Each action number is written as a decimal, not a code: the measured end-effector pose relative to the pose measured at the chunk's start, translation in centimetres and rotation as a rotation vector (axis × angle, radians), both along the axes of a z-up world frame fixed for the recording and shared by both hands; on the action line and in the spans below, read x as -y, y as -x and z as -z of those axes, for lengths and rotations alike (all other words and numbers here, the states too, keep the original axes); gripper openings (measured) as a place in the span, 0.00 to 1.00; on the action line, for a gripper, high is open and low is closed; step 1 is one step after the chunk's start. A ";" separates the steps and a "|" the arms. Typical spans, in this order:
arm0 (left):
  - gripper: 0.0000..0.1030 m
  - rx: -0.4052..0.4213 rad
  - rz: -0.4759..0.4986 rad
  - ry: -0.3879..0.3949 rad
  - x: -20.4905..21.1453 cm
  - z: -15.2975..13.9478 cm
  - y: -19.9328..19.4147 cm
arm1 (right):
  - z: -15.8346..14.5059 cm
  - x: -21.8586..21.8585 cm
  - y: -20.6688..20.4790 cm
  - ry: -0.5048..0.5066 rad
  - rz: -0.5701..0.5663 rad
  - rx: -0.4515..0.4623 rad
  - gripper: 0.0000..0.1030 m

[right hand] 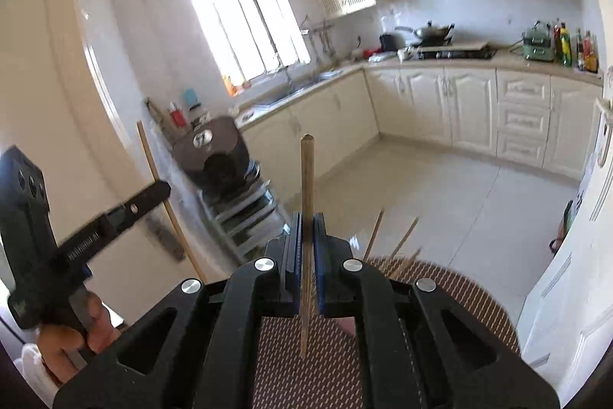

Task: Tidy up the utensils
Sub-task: 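Lift both held chopsticks and carry them over the pink cup, then lower both chopsticks into the pink cup and open both grippers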

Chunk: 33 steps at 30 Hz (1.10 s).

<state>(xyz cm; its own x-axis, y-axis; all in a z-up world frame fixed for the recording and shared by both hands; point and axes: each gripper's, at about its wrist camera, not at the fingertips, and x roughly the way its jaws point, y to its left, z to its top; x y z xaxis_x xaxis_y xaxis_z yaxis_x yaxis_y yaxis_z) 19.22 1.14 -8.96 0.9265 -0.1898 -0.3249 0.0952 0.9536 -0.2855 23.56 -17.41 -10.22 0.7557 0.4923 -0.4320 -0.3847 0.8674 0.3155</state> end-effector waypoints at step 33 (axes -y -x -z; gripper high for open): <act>0.06 -0.049 -0.234 -0.055 6.0 9.9 -9.0 | 8.0 1.1 -7.7 0.089 -0.119 0.054 0.04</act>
<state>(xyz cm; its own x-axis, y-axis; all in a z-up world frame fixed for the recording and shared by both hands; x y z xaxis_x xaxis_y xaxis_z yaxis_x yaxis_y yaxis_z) 28.22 -4.87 -18.89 0.9260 0.0475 -0.3746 -0.1428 0.9624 -0.2311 31.28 -18.50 -18.20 0.7178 0.5411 -0.4381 -0.5008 0.8384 0.2150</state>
